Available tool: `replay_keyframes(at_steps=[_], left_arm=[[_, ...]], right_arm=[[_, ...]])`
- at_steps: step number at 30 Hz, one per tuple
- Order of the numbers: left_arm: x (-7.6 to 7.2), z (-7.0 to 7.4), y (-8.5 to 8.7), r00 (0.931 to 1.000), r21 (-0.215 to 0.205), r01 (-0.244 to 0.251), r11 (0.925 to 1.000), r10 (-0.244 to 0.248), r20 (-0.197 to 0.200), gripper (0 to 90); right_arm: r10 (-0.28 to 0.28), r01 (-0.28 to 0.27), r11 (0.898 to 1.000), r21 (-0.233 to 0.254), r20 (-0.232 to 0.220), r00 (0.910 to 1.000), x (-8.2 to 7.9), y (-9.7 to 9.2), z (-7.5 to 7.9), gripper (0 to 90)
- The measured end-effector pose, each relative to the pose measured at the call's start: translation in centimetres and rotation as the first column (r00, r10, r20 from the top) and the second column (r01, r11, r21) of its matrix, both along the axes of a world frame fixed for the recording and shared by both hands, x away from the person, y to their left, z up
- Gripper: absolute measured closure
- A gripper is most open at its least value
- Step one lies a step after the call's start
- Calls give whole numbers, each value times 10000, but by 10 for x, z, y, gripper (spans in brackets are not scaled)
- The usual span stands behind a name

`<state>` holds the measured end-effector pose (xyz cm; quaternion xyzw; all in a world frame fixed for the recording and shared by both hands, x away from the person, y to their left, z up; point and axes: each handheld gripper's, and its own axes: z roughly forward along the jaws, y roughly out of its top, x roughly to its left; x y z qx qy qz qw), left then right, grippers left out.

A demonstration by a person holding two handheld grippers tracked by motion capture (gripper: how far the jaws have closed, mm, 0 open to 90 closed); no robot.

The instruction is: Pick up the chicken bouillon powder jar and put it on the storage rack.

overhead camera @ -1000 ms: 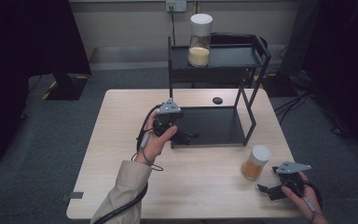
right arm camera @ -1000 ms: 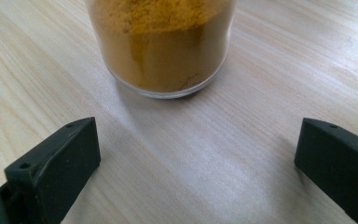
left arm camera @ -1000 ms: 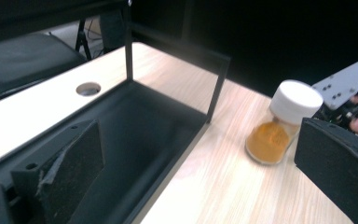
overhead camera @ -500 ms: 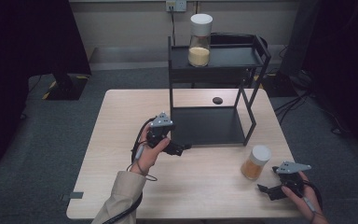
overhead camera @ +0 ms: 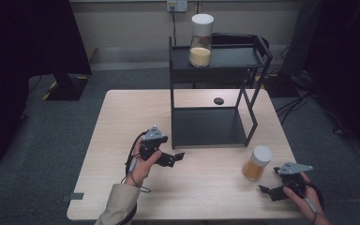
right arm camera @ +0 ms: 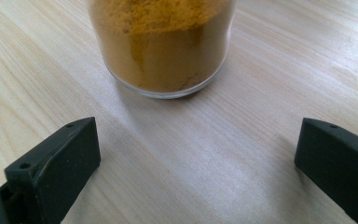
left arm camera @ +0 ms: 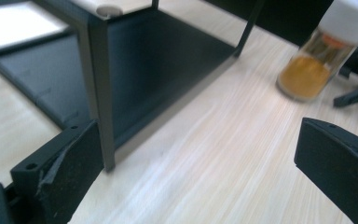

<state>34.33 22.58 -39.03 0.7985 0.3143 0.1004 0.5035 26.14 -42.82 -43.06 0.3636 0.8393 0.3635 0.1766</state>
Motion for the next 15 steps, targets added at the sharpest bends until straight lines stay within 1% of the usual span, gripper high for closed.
replay_keyframes(at_steps=[2,8,11,15], left_arm=[[-1,-4,2,9999,157,-37,9999,38,-108,9],[-9,-14,10,9994,548,-279,9981,289,-186,12],[-13,-19,11,9990,924,-374,9950,395,-215,12],[-16,-25,15,9981,1149,-491,9922,531,-315,12]], right_arm=[[-2,2,10000,2,-1,10000,0,0,0,0],[-1,1,10000,1,-1,10000,0,0,0,0],[-2,2,10000,1,-1,10000,0,0,0,0],[-1,1,10000,0,-1,10000,0,0,0,0]])
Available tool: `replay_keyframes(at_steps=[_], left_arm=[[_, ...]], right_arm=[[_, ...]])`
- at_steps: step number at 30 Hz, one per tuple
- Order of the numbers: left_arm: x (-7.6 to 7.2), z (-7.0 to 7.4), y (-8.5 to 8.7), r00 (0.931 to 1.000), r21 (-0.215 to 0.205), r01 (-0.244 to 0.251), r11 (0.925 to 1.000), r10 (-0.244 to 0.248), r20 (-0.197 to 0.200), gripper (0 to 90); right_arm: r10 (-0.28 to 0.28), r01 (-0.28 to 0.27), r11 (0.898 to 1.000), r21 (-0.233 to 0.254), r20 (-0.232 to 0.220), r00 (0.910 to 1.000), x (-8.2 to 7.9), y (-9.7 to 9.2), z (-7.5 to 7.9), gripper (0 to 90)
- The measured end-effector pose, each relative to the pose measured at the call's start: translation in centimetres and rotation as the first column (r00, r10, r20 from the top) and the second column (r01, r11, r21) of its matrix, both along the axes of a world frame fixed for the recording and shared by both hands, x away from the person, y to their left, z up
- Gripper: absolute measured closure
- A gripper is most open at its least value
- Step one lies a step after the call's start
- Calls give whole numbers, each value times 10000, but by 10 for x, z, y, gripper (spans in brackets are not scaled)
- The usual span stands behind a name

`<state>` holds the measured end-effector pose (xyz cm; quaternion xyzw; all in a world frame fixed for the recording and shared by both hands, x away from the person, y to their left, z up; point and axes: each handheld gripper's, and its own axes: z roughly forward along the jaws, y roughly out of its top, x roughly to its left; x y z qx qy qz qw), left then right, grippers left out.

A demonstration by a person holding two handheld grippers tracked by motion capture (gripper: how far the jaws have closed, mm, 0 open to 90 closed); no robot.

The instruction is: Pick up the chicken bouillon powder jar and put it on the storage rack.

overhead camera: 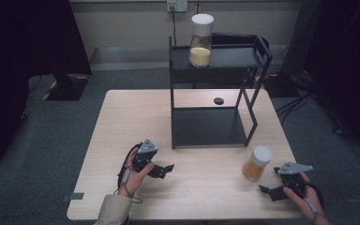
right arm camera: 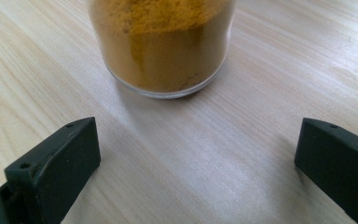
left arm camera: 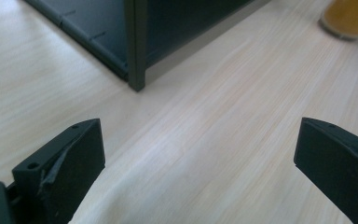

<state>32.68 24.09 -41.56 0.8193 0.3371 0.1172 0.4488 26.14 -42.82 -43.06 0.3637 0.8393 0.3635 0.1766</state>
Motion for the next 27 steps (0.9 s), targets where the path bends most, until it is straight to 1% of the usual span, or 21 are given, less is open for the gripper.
replay_keyframes(at_steps=[5,8,10,12,14,15,17,27], left_arm=[[-4,-7,3,9999,310,-94,9995,96,-65,14],[-6,-8,3,9999,649,-121,9978,126,-81,15],[-8,-7,2,9999,1004,-115,9949,124,-75,16],[-9,-8,3,9998,1203,-150,9926,166,-121,16],[-9,-9,2,9996,1555,-129,9878,165,-223,16],[-11,-12,2,9999,1643,-67,9864,79,-72,13],[-12,-13,1,9999,1882,71,9821,-98,136,8],[-13,-13,0,9999,1877,53,9822,-78,123,1]], right_arm=[[0,0,10000,1,-1,10000,0,0,0,0],[0,0,10000,0,-1,10000,0,0,0,0],[0,0,10000,0,-1,10000,0,0,0,0],[0,0,10000,1,-1,10000,0,0,0,0],[0,0,10000,-2,-3,10000,0,0,0,0],[2,-2,10000,-3,-3,10000,0,0,0,0],[1,-1,10000,-7,-6,10000,0,0,0,0],[-2,2,10000,-5,-8,10000,0,0,0,0]])
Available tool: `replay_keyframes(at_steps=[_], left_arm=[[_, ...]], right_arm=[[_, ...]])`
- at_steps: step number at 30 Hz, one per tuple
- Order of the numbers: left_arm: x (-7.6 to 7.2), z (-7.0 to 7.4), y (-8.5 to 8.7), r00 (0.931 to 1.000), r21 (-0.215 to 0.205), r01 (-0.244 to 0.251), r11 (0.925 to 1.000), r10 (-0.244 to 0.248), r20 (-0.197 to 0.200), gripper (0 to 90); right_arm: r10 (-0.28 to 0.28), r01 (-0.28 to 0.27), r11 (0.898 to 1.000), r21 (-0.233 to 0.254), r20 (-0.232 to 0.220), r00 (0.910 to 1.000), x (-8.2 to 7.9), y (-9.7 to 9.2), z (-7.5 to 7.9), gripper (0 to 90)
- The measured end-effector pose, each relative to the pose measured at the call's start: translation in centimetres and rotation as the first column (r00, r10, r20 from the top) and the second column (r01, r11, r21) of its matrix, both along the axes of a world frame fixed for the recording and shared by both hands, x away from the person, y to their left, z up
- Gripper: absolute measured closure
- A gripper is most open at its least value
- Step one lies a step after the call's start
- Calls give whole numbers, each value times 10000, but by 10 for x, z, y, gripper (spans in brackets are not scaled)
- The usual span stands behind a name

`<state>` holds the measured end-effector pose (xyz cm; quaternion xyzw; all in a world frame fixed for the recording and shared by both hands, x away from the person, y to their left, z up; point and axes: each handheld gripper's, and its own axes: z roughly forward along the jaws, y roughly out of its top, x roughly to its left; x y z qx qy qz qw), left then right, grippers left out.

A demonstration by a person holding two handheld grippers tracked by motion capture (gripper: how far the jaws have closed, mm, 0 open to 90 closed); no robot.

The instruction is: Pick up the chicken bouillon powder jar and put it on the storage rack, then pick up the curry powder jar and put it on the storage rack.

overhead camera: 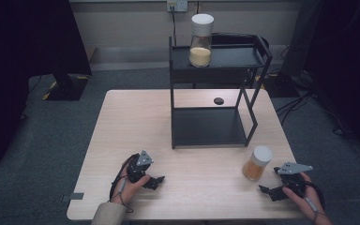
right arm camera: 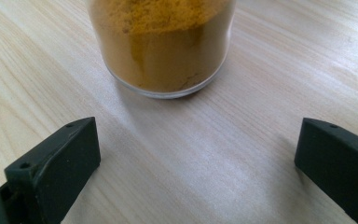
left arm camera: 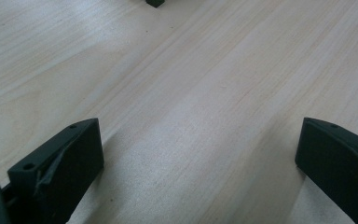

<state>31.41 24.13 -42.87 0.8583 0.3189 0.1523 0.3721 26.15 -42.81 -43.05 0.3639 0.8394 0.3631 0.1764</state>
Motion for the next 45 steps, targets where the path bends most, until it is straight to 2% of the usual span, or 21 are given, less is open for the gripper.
replay_keyframes(at_steps=[15,23,26,29,35,38,40,42,45], left_arm=[[0,0,0,10000,-1,2,10000,-2,-2,1],[0,0,0,10000,-2,2,10000,-2,-4,1],[0,0,0,10000,-3,2,10000,-2,-4,1],[0,0,0,10000,-2,2,10000,-2,-3,1],[0,0,0,10000,-5,2,10000,-2,-5,1],[0,0,0,10000,-4,2,10000,-2,-4,1],[0,0,0,10000,-3,2,10000,-2,-5,0],[0,0,0,10000,-4,3,10000,-3,-5,1],[0,0,0,10000,-4,4,10000,-4,-7,1]], right_arm=[[-61,61,10000,54,-27,10000,0,0,0,0],[-181,181,9997,-132,10,9998,2,5,8,15],[-145,144,9998,114,87,9999,3,3,10,16],[-193,191,9997,163,130,9997,5,4,14,15],[-83,70,9982,603,209,9997,11,6,20,15],[20,-43,9952,976,243,9997,15,7,23,14],[73,-108,9946,1035,342,9994,18,11,27,17],[69,-122,9934,1142,466,9989,21,14,29,46],[151,-249,9862,1635,605,9981,27,14,27,128]])
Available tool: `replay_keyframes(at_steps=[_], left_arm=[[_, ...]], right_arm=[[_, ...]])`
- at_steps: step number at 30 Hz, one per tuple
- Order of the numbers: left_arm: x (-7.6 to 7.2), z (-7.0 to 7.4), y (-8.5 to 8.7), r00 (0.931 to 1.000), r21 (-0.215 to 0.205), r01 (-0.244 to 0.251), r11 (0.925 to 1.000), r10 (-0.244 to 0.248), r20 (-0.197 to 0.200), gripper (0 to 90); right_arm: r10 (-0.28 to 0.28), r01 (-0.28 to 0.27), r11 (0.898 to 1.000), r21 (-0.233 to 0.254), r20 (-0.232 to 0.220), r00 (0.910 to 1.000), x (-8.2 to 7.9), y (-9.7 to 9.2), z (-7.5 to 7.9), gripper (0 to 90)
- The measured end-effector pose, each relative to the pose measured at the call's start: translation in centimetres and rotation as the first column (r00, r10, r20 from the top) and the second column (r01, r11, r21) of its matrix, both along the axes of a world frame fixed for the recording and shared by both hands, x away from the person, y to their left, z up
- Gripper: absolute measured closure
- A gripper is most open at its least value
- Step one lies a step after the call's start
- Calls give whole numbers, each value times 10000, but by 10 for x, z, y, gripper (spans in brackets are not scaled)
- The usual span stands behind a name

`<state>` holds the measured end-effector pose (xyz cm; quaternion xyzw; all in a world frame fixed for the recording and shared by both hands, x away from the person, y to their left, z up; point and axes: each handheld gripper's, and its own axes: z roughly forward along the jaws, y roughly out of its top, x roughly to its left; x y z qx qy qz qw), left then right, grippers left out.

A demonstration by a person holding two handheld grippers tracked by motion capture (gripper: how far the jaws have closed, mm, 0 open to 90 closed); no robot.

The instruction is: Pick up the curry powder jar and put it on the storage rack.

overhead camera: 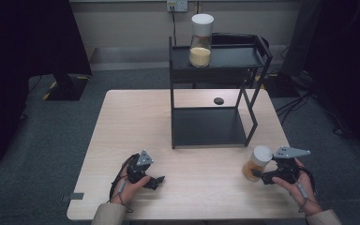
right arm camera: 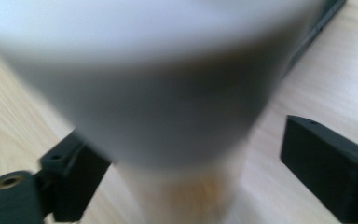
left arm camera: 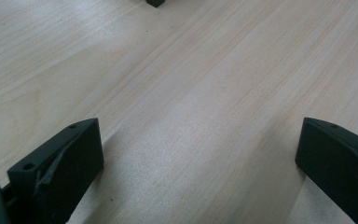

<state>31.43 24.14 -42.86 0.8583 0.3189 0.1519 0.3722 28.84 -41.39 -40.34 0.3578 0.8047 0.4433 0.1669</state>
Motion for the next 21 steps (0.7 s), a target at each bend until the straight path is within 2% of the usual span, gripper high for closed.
replay_keyframes(at_steps=[3,8,11,15,21], left_arm=[[0,0,0,10000,-2,-1,10000,1,0,1],[0,0,0,10000,0,3,10000,-3,-2,1],[0,0,0,10000,-7,2,10000,-2,-4,1],[0,0,0,10000,-7,1,10000,-1,-5,1],[0,0,0,10000,-4,4,10000,-4,-5,1]], right_arm=[[217,-217,9998,1,114,9997,6,5,2,165],[599,-603,9981,137,310,9977,15,7,1,329],[651,-654,9979,35,430,9969,15,11,3,340],[509,-506,9986,-171,200,9985,17,16,11,345],[686,-686,9976,-94,9,9976,26,19,19,349]])
